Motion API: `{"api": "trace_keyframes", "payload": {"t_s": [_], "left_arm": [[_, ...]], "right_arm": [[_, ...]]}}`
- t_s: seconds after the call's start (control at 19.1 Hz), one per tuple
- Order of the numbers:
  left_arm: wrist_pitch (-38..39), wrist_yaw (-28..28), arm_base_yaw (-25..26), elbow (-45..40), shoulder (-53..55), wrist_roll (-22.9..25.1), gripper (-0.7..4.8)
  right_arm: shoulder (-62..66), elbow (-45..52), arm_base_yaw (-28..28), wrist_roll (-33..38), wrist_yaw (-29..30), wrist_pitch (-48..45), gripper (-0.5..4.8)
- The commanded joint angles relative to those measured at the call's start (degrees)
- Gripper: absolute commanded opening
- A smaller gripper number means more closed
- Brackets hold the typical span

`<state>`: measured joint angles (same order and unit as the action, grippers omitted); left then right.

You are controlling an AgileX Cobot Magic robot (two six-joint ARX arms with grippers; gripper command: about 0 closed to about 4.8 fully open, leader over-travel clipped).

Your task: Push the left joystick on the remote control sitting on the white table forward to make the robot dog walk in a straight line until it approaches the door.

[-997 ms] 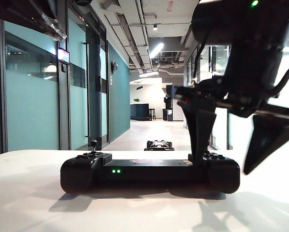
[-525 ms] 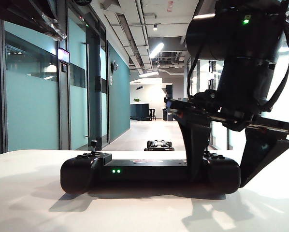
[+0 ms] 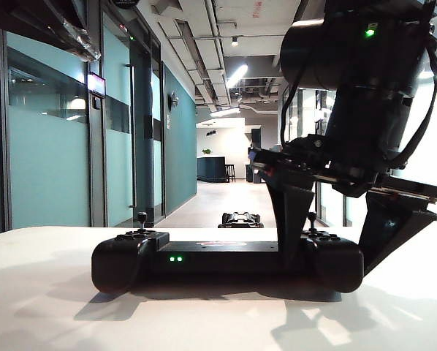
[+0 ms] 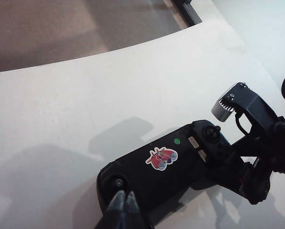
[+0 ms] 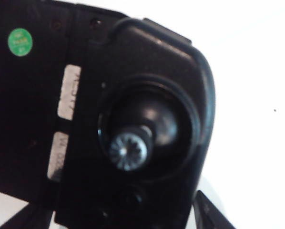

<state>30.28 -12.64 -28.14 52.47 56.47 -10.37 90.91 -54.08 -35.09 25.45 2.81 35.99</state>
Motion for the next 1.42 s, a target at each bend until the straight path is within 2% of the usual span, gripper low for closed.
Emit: {"api": "trace_keyframes", "payload": {"t_s": [0.05, 0.47, 0.58, 0.63, 0.73, 0.79, 0.89, 1.05, 1.31, 1.42], "left_arm": [[-0.3, -0.3, 0.0, 0.3, -0.1, -0.2, -0.05], [-0.3, -0.3, 0.0, 0.3, -0.1, -0.2, -0.05], [-0.3, -0.3, 0.0, 0.3, -0.1, -0.2, -0.05], [-0.3, -0.3, 0.0, 0.3, -0.1, -0.2, -0.05], [-0.3, -0.3, 0.0, 0.3, -0.1, -0.2, -0.05], [-0.3, -0.3, 0.0, 0.3, -0.1, -0.2, -0.05], [-0.4, -0.3, 0.0, 0.3, -0.1, 0.2, -0.05], [-0.4, -1.8, 0.0, 0.3, 0.0, 4.9, -0.06], [-0.7, -4.5, 0.0, 0.2, 1.3, 6.3, -0.06], [-0.8, -6.3, 0.0, 0.2, 3.1, 10.4, -0.06]], "right_arm": [[-0.1, -0.3, -0.1, -0.2, -0.3, -0.5, 3.85], [-0.1, -0.3, -0.1, -1.3, -1.6, -0.5, 3.84], [-0.1, -0.3, -0.1, -1.3, -1.6, -0.5, 3.04], [-0.1, -0.4, -0.1, -1.3, -1.6, -0.4, 3.00], [-0.1, -0.4, -0.1, -1.3, -1.6, -0.2, 2.11], [-0.1, -0.4, -0.1, -1.3, -1.6, -0.2, 2.00], [-0.1, -0.4, -0.1, 1.9, -1.6, 0.3, 2.00], [-0.1, -0.4, -0.1, 6.8, -1.6, 2.2, 2.00], [-0.2, -0.5, -0.1, 7.4, -3.5, 4.8, 1.98], [-0.2, -1.0, -0.1, 7.4, -6.4, 5.7, 1.98]]}}
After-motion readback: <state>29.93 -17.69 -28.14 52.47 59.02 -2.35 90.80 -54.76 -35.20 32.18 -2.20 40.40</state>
